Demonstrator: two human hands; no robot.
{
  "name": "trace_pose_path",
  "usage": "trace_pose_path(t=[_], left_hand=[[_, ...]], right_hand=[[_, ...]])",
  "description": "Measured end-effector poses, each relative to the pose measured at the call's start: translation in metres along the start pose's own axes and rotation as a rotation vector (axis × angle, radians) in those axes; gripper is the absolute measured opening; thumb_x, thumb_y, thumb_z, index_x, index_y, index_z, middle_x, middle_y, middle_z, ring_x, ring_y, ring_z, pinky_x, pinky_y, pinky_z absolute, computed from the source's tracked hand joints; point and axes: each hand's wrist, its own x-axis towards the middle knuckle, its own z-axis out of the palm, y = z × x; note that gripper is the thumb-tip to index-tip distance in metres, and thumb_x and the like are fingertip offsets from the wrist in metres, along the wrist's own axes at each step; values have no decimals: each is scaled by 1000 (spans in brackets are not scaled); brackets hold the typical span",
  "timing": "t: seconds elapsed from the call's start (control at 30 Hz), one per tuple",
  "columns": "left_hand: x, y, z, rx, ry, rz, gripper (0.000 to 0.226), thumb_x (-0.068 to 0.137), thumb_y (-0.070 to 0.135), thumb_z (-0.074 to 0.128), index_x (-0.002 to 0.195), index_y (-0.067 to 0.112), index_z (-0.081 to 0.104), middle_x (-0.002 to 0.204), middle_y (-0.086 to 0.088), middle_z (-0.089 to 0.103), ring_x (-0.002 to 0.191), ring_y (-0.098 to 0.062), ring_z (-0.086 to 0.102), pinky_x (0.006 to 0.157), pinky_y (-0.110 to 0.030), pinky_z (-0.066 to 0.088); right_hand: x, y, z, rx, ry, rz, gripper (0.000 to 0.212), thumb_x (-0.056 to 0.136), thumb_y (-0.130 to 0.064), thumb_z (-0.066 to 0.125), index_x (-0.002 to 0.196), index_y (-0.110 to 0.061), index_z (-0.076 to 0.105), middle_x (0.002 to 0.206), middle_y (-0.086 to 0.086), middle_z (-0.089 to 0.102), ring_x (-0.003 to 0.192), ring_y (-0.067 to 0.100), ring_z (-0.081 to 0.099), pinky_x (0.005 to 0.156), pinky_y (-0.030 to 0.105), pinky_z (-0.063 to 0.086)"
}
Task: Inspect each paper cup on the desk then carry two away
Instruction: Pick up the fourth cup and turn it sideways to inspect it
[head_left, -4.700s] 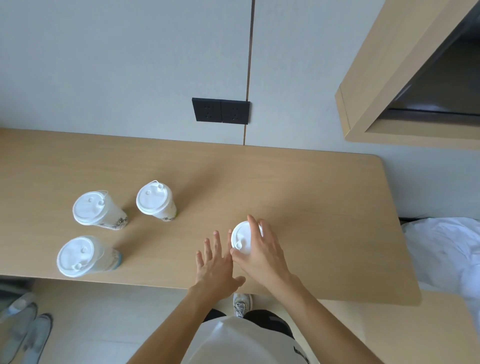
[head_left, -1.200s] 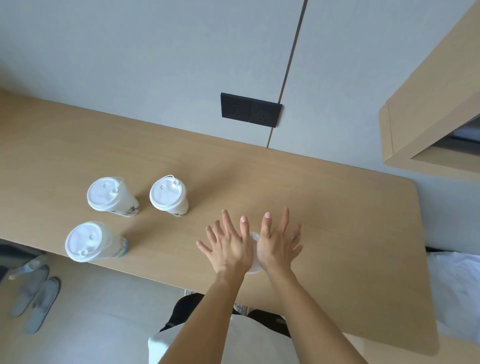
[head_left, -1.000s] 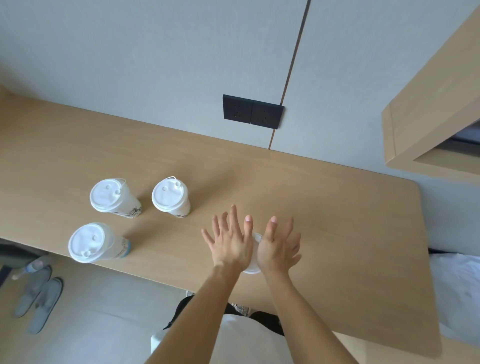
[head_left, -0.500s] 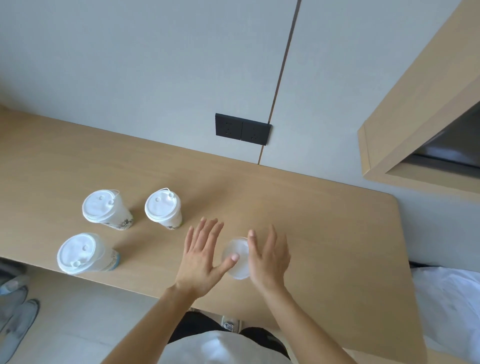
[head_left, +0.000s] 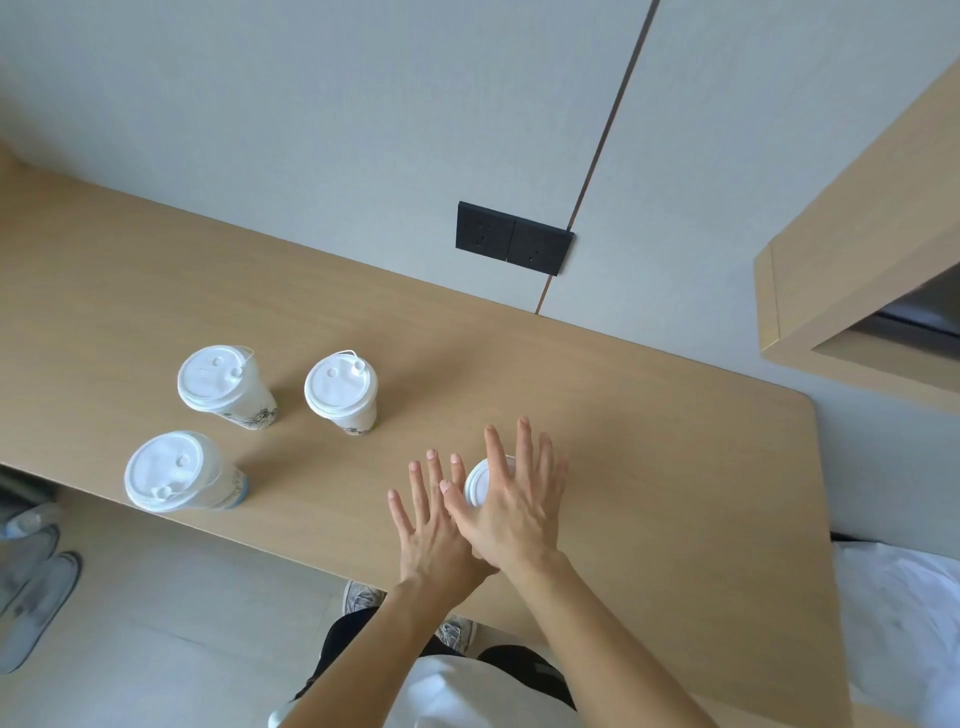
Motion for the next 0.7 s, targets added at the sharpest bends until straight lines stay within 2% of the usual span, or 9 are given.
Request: trace_pose_path(t=[0.07, 0.17, 0.37, 0.43, 0.5, 0.6, 0.67, 0.7], left_hand=[[1, 2, 2, -41, -13, -11, 119, 84, 80, 44, 144, 22, -41, 164, -8, -39, 150, -32, -38, 123, -61, -14], [2, -1, 3, -51, -23, -16, 116, 86, 77, 45, 144, 26, -42, 165, -7, -39, 150, -32, -38, 124, -61, -12], [3, -3, -2, -22, -55, 5, 124, 82, 75, 56, 146, 31, -40, 165, -8, -38, 152, -34, -35, 125, -62, -6], [2, -1, -8, -3, -99, 43, 128, 82, 68, 65, 151, 31, -36, 165, -10, -37, 154, -36, -29, 126, -61, 1], [1, -2, -12, -24, -155, 89, 121, 85, 59, 69, 159, 34, -24, 167, -11, -33, 156, -38, -22, 127, -60, 8], [-4, -7, -15, -233, -206, 133, 105, 84, 68, 63, 160, 49, -7, 173, -9, -15, 159, -35, -12, 127, -56, 15], [-11, -11, -27, -502, -201, 122, 95, 84, 74, 60, 160, 53, 8, 173, -4, 10, 161, -25, 2, 126, -44, 20], [-16, -13, -35, -624, -193, 109, 87, 87, 71, 61, 159, 51, 18, 169, -2, 27, 159, -20, 17, 123, -36, 25]], right_hand=[[2, -2, 2, 9, 12, 7, 89, 81, -78, 45, 151, -22, 54, 162, 20, 42, 143, 49, 41, 117, 67, 31], [1, -4, 5, 23, 29, 5, 86, 79, -73, 52, 146, -20, 58, 159, 19, 47, 139, 48, 45, 113, 64, 39], [1, -7, 8, 147, 52, 68, 69, 80, -61, 55, 134, -19, 65, 147, 14, 58, 127, 41, 55, 99, 48, 53], [6, 1, 3, 277, 22, 128, 59, 85, -56, 62, 131, -20, 66, 139, 5, 62, 123, 34, 57, 95, 41, 52], [12, 13, -10, 419, -87, 211, 57, 84, -52, 71, 131, -21, 65, 133, -1, 64, 123, 25, 58, 98, 35, 47], [15, 37, -27, 809, -169, 533, 47, 75, -46, 80, 115, -24, 71, 119, -4, 70, 107, 19, 65, 89, 30, 49], [10, 49, -33, 1080, -157, 691, 44, 64, -49, 80, 97, -20, 76, 103, -1, 76, 89, 21, 71, 77, 32, 53], [8, 54, -35, 1172, -168, 742, 45, 60, -49, 80, 91, -17, 76, 94, 2, 76, 81, 23, 71, 73, 33, 52]])
